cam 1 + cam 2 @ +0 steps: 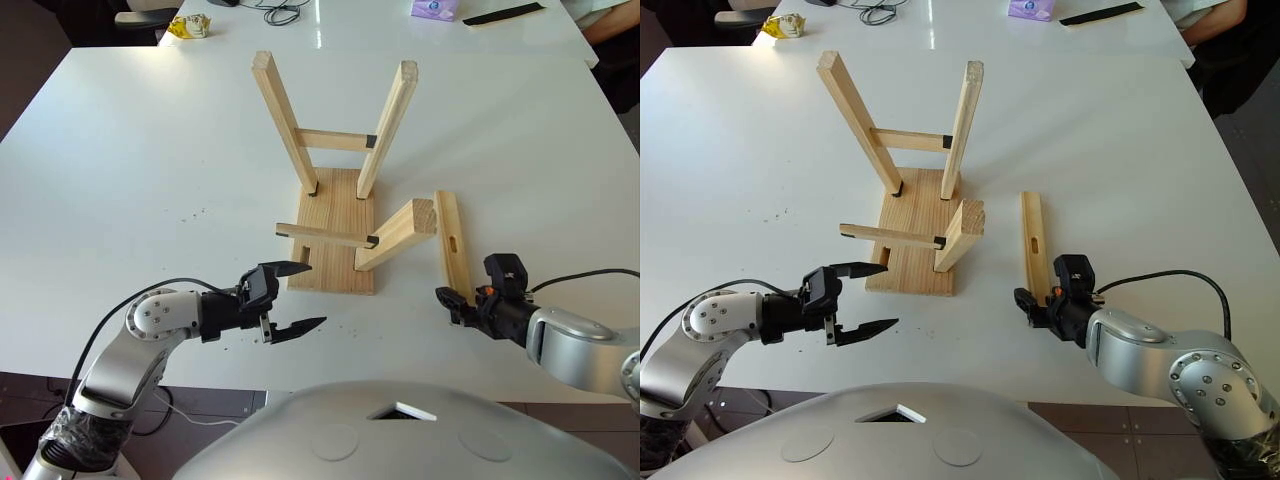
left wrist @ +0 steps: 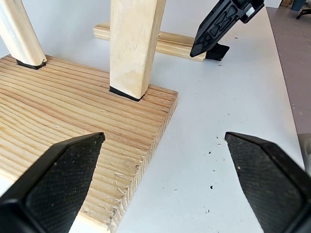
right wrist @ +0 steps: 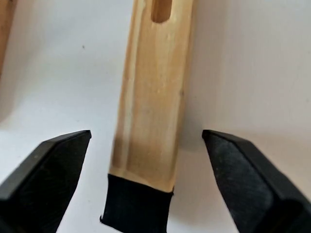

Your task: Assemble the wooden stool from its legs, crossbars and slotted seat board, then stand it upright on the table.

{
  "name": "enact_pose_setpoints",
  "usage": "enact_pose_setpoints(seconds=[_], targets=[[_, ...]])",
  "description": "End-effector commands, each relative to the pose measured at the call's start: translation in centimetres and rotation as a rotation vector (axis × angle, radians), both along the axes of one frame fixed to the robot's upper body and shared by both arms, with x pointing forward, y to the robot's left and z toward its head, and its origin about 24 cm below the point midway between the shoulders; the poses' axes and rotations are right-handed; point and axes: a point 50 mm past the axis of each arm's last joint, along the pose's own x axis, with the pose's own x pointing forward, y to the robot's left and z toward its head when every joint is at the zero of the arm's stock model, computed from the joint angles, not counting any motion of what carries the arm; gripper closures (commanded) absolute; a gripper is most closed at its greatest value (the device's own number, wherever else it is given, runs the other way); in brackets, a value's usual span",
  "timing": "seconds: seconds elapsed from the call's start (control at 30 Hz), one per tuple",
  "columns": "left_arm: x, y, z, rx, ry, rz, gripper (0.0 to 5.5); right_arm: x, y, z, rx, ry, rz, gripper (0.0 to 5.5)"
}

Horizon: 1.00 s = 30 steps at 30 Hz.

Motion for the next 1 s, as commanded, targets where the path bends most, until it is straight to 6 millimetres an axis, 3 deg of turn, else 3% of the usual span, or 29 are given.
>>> enact_pose_setpoints(seconds=[0.03,0.23,0.33,0.43,0.53,0.67,0.77,0.87,1.0], targets=[[0.2,-0.2,0.2,-0.006,-0.011,-0.006,0.92,-0.7,-0.8,-2.5,-0.035,0.083,-0.012,1.71],[1.1,0.2,1.0,-0.040,-0.016,0.031,0.92,-1.0,-1.5,-4.0,-0.034,0.075,-0.040,2.57],[2.2,1.7,2.1,-0.066,-0.037,0.127,0.92,-0.4,-1.7,-3.8,-0.037,0.032,-0.045,3.09],[3.4,4.6,4.2,-0.116,-0.070,0.271,0.92,0.2,-2.3,-3.6,-0.056,-0.020,-0.069,3.44],[5.2,7.3,7.6,-0.195,-0.119,0.411,0.92,0.9,-3.1,-3.1,-0.075,-0.082,-0.107,3.44],[8.8,8.9,12.4,-0.291,-0.241,0.629,0.92,2.6,-4.5,-1.9,-0.109,-0.196,-0.156,3.44],[11.4,8.2,15.3,-0.321,-0.275,0.702,0.92,5.0,-5.9,0.4,-0.127,-0.363,-0.175,3.44],[13.3,6.1,18.0,-0.301,-0.480,0.720,0.92,7.8,-7.1,4.1,-0.125,-0.582,-0.148,3.44],[14.1,2.4,20.0,-0.386,-0.588,0.619,0.92,11.5,-7.6,11.4,-0.034,-0.920,-0.053,3.44]])
